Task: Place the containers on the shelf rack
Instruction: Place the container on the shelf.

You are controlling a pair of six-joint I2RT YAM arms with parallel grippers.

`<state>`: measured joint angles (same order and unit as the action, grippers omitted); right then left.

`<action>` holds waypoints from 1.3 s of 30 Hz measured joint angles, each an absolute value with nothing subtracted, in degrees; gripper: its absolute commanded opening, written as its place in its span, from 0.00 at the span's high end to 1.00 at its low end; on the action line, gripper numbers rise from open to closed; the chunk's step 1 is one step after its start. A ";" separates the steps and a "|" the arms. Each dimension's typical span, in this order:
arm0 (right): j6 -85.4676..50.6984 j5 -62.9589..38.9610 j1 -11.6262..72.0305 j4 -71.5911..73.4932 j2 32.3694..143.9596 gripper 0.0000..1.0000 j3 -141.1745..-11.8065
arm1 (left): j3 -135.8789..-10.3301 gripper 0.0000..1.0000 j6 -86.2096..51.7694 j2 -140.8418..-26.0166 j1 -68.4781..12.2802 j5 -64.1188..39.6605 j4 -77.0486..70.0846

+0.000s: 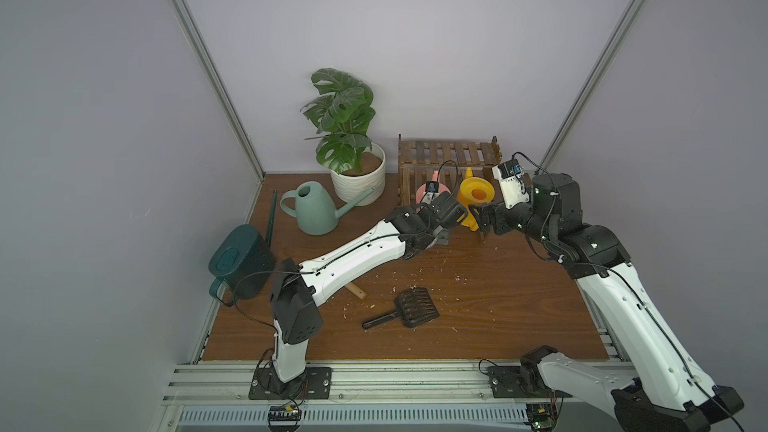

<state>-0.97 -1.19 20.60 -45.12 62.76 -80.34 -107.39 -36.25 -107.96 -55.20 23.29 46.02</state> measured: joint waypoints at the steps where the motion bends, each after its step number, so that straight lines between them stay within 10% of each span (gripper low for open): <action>1: -1.04 -1.23 20.60 -44.99 62.70 0.04 -80.31 | -107.61 0.96 -36.14 -108.07 -55.11 23.40 46.22; 21: -1.32 -1.56 20.60 -43.20 61.65 0.04 -78.94 | -108.29 0.67 -35.31 -109.03 -54.24 25.23 47.11; 39: -1.32 -1.58 20.60 -43.16 61.60 0.04 -78.94 | -112.01 0.61 -34.76 -110.61 -54.02 25.80 47.05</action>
<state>-1.32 -1.58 20.60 -43.16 61.60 -78.94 -112.01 -34.76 -110.61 -54.02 25.80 47.05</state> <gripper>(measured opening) 0.960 0.388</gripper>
